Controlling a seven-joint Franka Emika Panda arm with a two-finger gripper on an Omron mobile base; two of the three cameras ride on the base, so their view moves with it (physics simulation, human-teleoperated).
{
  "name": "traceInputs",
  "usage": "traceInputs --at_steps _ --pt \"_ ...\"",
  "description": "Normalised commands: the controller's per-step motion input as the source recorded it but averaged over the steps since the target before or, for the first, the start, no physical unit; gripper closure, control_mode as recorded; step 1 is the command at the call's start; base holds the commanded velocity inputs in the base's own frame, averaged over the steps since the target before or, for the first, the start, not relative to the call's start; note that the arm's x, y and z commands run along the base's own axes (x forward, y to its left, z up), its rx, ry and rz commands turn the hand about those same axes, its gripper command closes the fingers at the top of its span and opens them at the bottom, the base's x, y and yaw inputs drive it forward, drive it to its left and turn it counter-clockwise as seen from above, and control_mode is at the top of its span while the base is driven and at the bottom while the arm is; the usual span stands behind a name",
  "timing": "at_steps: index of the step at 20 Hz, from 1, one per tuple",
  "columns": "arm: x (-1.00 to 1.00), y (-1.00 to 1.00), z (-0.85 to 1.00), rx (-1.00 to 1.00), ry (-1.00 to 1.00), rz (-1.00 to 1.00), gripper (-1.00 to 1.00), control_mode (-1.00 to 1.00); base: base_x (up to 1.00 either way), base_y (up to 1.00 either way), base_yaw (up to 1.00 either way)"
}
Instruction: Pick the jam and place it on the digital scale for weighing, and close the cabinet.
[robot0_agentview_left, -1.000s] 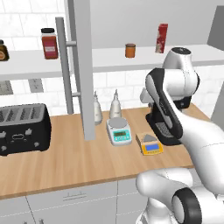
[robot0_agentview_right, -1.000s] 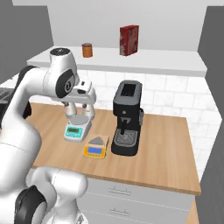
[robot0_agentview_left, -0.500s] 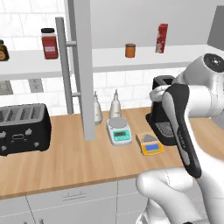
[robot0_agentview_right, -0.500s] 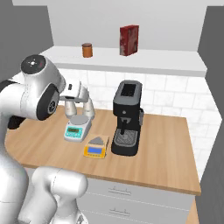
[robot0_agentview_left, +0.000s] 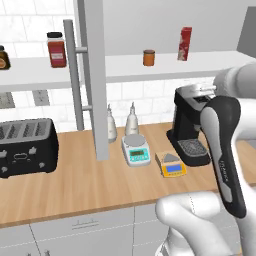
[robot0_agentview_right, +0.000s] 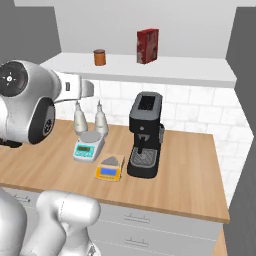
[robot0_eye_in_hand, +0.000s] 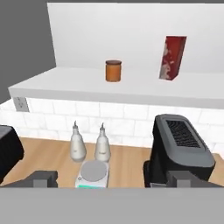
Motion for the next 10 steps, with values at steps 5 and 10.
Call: traceInputs --at_steps 5,10 --pt "0.00 0.00 0.59 -0.01 -0.09 0.00 -1.00 -1.00 0.00 0.00 0.00" --pt "0.17 0.00 0.36 -0.02 0.06 0.00 -1.00 -1.00 0.00 0.00 0.00"
